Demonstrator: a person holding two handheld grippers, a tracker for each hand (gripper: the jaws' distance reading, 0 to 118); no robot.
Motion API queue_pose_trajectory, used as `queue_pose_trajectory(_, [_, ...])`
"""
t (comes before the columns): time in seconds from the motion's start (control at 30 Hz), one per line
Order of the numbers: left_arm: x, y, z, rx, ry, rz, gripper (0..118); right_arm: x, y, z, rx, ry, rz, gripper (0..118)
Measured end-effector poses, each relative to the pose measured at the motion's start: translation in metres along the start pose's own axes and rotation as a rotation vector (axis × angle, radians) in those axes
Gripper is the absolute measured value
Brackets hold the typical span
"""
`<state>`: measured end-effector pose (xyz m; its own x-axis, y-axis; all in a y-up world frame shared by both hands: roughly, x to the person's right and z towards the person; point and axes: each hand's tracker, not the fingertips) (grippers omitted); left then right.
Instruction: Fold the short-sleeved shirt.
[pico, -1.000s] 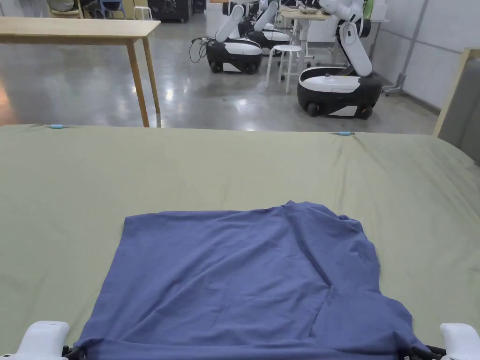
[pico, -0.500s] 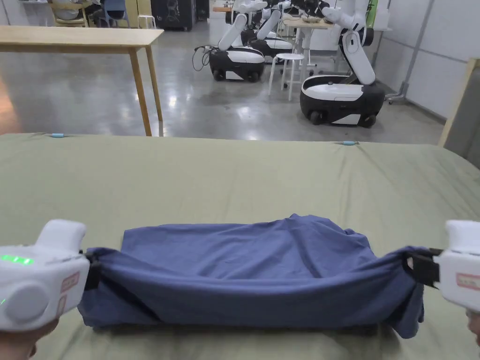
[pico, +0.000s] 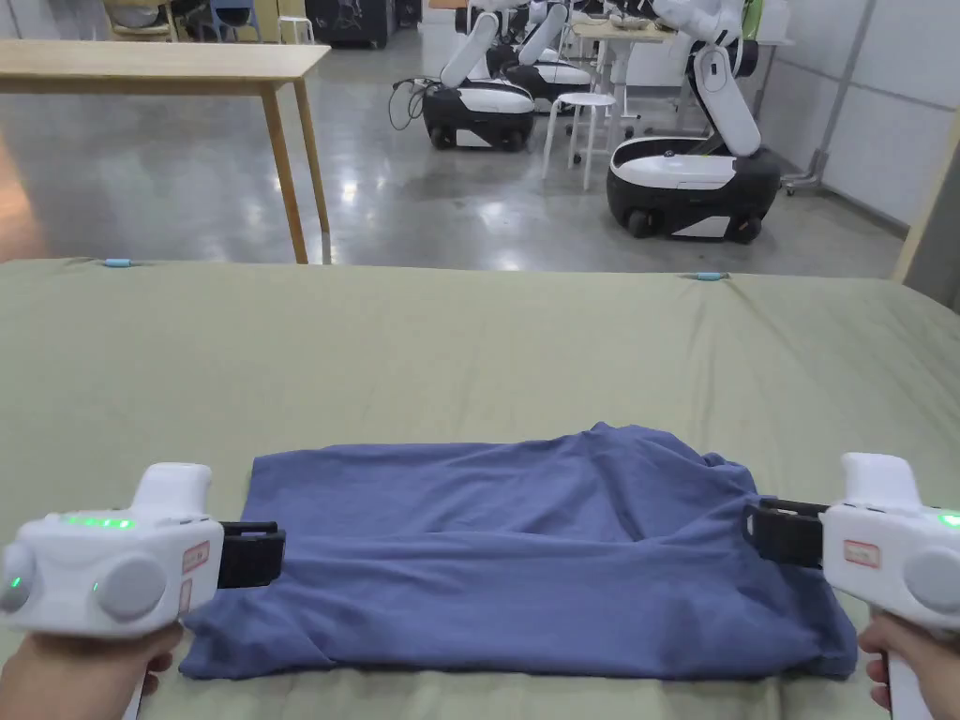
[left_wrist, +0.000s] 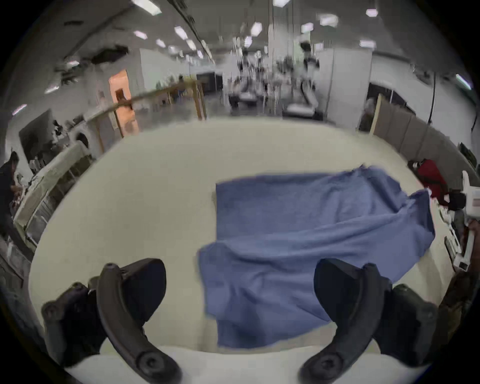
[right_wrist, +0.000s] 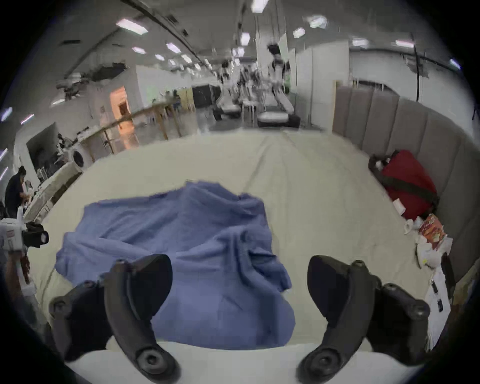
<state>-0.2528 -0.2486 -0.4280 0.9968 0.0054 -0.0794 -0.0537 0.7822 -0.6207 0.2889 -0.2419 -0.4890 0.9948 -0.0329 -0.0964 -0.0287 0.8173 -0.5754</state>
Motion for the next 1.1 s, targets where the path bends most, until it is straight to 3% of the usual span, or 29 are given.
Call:
queue_pose_trajectory(0.1, [0.012, -0.026, 0.059, 0.134, 0.050, 0.002, 115, -0.007, -0.031, 0.057, 0.166, 0.052, 0.042, 110])
queue_pose_trajectory(0.17, [0.018, -0.051, 0.089, 0.154, 0.050, 0.011, 114, -0.019, -0.056, 0.088, 0.196, 0.024, 0.098, 107])
queue_pose_trajectory(0.2, [0.022, -0.062, 0.099, 0.148, 0.055, 0.017, 108, -0.023, -0.067, 0.097, 0.193, 0.009, 0.122, 87])
queue_pose_trajectory(0.23, [0.023, -0.072, 0.105, 0.109, 0.054, 0.024, 91, -0.026, -0.077, 0.105, 0.176, 0.011, 0.128, 51])
queue_pose_trajectory(0.27, [0.025, -0.083, 0.110, 0.073, 0.042, 0.036, 60, -0.030, -0.085, 0.109, 0.169, 0.015, 0.122, 11])
queue_pose_trajectory(0.3, [0.019, -0.090, 0.106, 0.056, 0.027, 0.046, 10, -0.033, -0.091, 0.112, 0.149, 0.017, 0.124, 1])
queue_pose_trajectory(0.33, [0.015, -0.098, 0.103, 0.021, -0.011, 0.067, 1, -0.035, -0.096, 0.113, 0.108, 0.003, 0.119, 1])
queue_pose_trajectory(0.43, [-0.001, -0.111, 0.080, -0.079, -0.019, 0.112, 0, -0.035, -0.105, 0.118, 0.092, 0.071, 0.073, 1])
queue_pose_trajectory(0.6, [-0.019, -0.103, 0.048, -0.164, -0.035, 0.162, 1, -0.033, -0.106, 0.116, 0.071, 0.049, 0.085, 1])
queue_pose_trajectory(0.63, [-0.021, -0.099, 0.039, -0.171, -0.017, 0.163, 13, -0.032, -0.106, 0.114, 0.060, 0.046, 0.087, 1])
queue_pose_trajectory(0.67, [-0.021, -0.095, 0.030, -0.178, 0.019, 0.151, 40, -0.030, -0.104, 0.111, 0.048, 0.041, 0.091, 1])
queue_pose_trajectory(0.7, [-0.021, -0.092, 0.022, -0.183, 0.039, 0.145, 96, -0.029, -0.104, 0.108, 0.039, 0.033, 0.095, 1])
queue_pose_trajectory(0.73, [-0.024, -0.089, 0.009, -0.200, 0.053, 0.149, 118, -0.028, -0.104, 0.105, 0.028, 0.022, 0.101, 1])
queue_pose_trajectory(0.93, [-0.027, -0.064, -0.037, -0.209, 0.090, 0.140, 104, -0.005, -0.101, 0.073, -0.042, -0.037, 0.091, 1])
queue_pose_trajectory(0.97, [-0.019, -0.061, -0.040, -0.215, 0.111, 0.127, 92, -0.001, -0.101, 0.066, -0.056, -0.056, 0.082, 2])
queue_pose_trajectory(1.0, [-0.018, -0.059, -0.046, -0.216, 0.124, 0.110, 66, 0.003, -0.100, 0.059, -0.068, -0.075, 0.071, 10])
queue_pose_trajectory(1.03, [-0.015, -0.058, -0.051, -0.209, 0.124, 0.093, 46, 0.010, -0.098, 0.050, -0.082, -0.096, 0.050, 29])
queue_pose_trajectory(1.07, [-0.011, -0.056, -0.055, -0.212, 0.117, 0.074, 34, 0.016, -0.096, 0.040, -0.109, -0.103, 0.016, 58])
queue_pose_trajectory(1.1, [-0.007, -0.057, -0.058, -0.231, 0.109, 0.063, 28, 0.021, -0.094, 0.031, -0.138, -0.099, -0.016, 98])
